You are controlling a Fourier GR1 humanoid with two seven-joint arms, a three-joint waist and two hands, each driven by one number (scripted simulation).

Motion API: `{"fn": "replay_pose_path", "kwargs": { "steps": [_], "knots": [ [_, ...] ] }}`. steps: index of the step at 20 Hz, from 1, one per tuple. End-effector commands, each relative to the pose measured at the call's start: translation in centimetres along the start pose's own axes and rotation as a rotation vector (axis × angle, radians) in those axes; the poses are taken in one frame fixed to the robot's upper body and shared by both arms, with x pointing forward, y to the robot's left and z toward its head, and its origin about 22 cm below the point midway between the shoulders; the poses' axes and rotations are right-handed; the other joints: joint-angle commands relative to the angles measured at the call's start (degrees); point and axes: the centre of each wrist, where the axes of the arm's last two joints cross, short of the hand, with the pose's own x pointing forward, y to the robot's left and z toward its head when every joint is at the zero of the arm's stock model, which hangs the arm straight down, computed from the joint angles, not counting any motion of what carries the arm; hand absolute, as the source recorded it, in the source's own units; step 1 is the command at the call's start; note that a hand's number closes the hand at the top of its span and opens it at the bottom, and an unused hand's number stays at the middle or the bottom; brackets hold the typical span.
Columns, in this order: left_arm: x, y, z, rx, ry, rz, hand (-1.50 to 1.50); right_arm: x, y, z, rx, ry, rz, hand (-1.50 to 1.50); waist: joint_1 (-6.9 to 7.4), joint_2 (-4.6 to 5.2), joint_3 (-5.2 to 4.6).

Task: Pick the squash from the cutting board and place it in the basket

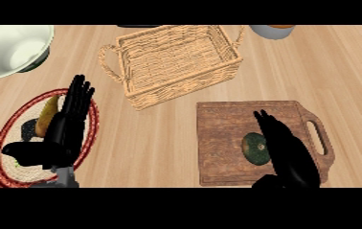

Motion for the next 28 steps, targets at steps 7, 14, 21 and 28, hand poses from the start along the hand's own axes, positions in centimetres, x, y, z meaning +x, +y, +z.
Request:
{"fn": "replay_pose_path", "kwargs": {
  "steps": [7, 14, 21, 28],
  "knots": [
    [0.9, -0.8, -1.7, 0.005, 0.004, 0.009, 0.0, 0.5, 1.3, 0.5, -0.007, 0.003, -0.02, -1.5, -0.13, 0.0, -0.01],
    [1.0, -2.6, 0.4, -0.006, 0.004, 0.008, 0.0, -2.9, 1.1, -3.3, 0.036, -0.01, -0.007, 1.5, 0.04, 0.01, 0.01],
    [-0.8, -1.3, 0.4, 0.004, 0.003, 0.007, 0.0, -2.7, 3.1, -2.1, 0.071, -0.078, 0.146, 1.5, -0.08, -0.01, -0.01],
    [-0.6, -0.5, -0.1, 0.007, -0.002, -0.001, 0.0, -0.5, 2.3, -2.1, 0.008, -0.112, 0.193, 1.5, -0.08, -0.01, -0.01]
  ]
}}
